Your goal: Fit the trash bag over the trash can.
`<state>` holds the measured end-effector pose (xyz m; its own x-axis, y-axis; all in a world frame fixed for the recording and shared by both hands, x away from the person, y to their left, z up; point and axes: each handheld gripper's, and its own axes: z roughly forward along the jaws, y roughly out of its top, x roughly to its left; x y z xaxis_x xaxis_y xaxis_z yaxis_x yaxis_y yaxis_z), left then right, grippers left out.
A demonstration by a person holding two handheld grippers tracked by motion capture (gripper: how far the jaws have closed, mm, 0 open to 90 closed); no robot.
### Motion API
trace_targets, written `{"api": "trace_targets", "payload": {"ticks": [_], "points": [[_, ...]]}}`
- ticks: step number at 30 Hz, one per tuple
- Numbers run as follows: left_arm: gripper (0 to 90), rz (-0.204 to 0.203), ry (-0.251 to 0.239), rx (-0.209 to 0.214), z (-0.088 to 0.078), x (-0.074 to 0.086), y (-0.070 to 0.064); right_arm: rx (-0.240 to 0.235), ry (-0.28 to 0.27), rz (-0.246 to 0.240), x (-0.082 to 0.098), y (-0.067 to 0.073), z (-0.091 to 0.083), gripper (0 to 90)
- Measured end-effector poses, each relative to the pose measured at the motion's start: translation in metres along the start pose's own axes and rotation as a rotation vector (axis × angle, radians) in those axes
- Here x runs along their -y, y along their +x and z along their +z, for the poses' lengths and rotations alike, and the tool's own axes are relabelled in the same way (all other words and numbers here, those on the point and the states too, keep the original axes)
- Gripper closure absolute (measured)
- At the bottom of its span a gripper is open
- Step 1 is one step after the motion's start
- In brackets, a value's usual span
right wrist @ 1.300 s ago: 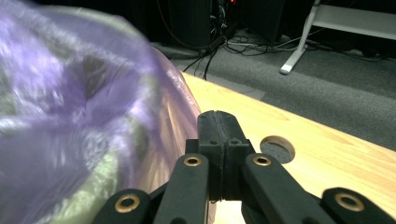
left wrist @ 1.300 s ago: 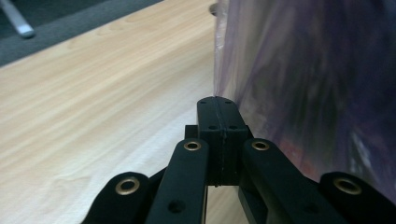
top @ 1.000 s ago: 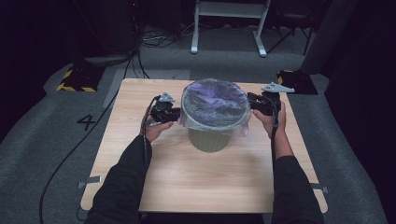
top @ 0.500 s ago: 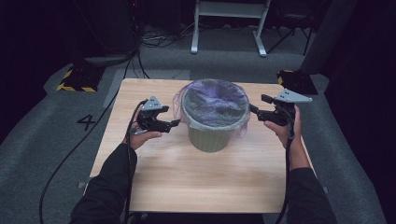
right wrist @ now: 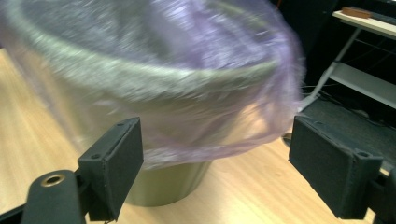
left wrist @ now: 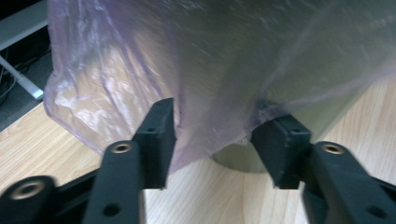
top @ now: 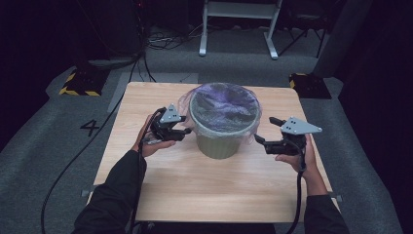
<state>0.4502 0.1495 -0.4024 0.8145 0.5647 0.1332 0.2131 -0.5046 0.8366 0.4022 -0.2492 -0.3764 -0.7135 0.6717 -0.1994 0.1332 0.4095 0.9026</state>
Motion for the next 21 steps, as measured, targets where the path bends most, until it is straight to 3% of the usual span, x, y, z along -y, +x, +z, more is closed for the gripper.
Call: {"api": "trace_targets", "payload": {"ticks": [2,3,5,7,10,11,15,21], "points": [[52.1,-0.015,-0.005,-0.001,0.002,-0.001,0.003,-0.001,0.010,-0.006,0.002,0.003,0.003,17.9],[60.5,-0.021,-0.013,0.005,0.002,-0.001,0.005,0.004,0.025,-0.018,0.007,0.009,0.011,22.3],[65.3,-0.029,-0.028,0.006,0.002,-0.001,0.006,0.014,0.039,-0.019,0.008,0.011,0.014,27.0],[74.2,-0.026,-0.035,0.010,0.003,-0.001,0.007,0.031,0.043,-0.025,0.012,0.013,0.020,46.0],[85.3,-0.040,-0.038,0.010,0.006,-0.001,0.007,0.023,0.042,-0.018,0.018,0.014,0.025,65.0],[89.7,-0.045,-0.042,0.014,0.006,0.000,0.008,0.007,0.033,-0.013,0.022,0.015,0.027,79.9],[89.9,-0.044,-0.039,0.027,0.008,0.003,0.006,-0.020,0.032,-0.022,0.026,0.017,0.030,90.0],[90.0,-0.022,-0.016,0.061,0.012,0.010,0.000,-0.060,0.032,-0.012,0.031,0.019,0.031,90.0]]}}
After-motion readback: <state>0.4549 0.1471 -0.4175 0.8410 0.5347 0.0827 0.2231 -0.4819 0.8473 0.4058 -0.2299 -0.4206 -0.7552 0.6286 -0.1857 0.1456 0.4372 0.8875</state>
